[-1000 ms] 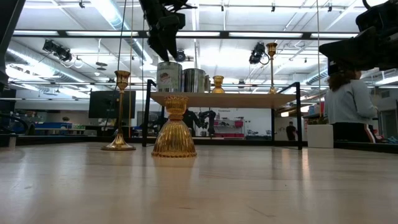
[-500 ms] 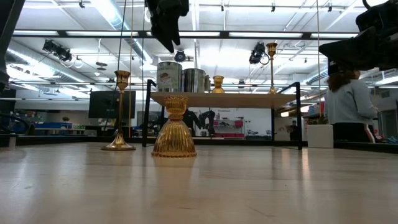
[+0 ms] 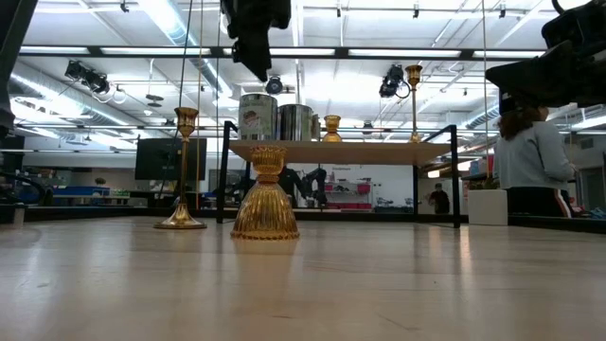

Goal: Pick & Place candle stick holders
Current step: Put the scented candle on the shelf aligned with the other scented candles

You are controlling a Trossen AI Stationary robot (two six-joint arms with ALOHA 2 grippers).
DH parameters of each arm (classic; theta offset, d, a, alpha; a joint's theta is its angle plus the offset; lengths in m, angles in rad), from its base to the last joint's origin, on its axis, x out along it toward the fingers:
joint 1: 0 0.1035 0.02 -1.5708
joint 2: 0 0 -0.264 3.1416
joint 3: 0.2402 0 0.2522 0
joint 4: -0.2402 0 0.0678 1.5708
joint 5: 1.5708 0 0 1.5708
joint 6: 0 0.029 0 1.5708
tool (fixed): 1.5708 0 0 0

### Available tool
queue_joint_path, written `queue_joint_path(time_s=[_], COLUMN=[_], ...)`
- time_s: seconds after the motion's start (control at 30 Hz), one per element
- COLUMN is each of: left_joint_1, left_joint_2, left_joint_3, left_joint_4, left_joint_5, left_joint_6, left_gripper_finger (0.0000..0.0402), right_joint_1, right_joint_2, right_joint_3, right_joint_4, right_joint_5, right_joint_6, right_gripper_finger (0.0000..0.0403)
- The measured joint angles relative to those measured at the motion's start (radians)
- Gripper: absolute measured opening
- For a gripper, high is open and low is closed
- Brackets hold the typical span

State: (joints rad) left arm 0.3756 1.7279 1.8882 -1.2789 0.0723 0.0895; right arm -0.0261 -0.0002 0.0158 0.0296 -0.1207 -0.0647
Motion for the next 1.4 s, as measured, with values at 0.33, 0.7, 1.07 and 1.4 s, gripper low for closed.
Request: queue_joint_path(time_s=[0.33, 0.7, 1.07, 1.4], left_joint_1=[0.027, 0.055, 0.059, 0.06], left_joint_2=[0.0, 0.001, 0.001, 0.001], left_joint_3=[-0.09, -0.097, -0.097, -0.097], left_joint_4=[0.012, 0.052, 0.056, 0.066], left_joint_5=[-0.035, -0.114, -0.181, -0.202], left_joint_6=[0.035, 0.085, 0.117, 0.117], left_gripper_finger=[0.0138, 0.0073, 0.0037, 0.0019], right_joint_1=[0.0, 0.0, 0.0, 0.0], right_joint_2=[0.0, 0.0, 0.0, 0.0], right_joint_3=[0.0, 0.0, 0.0, 0.0], right_joint_4=[0.0, 0.0, 0.0, 0.0], right_joint_5=[0.0, 0.0, 0.0, 0.0], right_joint_6=[0.0, 0.0, 0.0, 0.0], right_gripper_finger=[0.0022, 0.0022, 0.0022, 0.0022])
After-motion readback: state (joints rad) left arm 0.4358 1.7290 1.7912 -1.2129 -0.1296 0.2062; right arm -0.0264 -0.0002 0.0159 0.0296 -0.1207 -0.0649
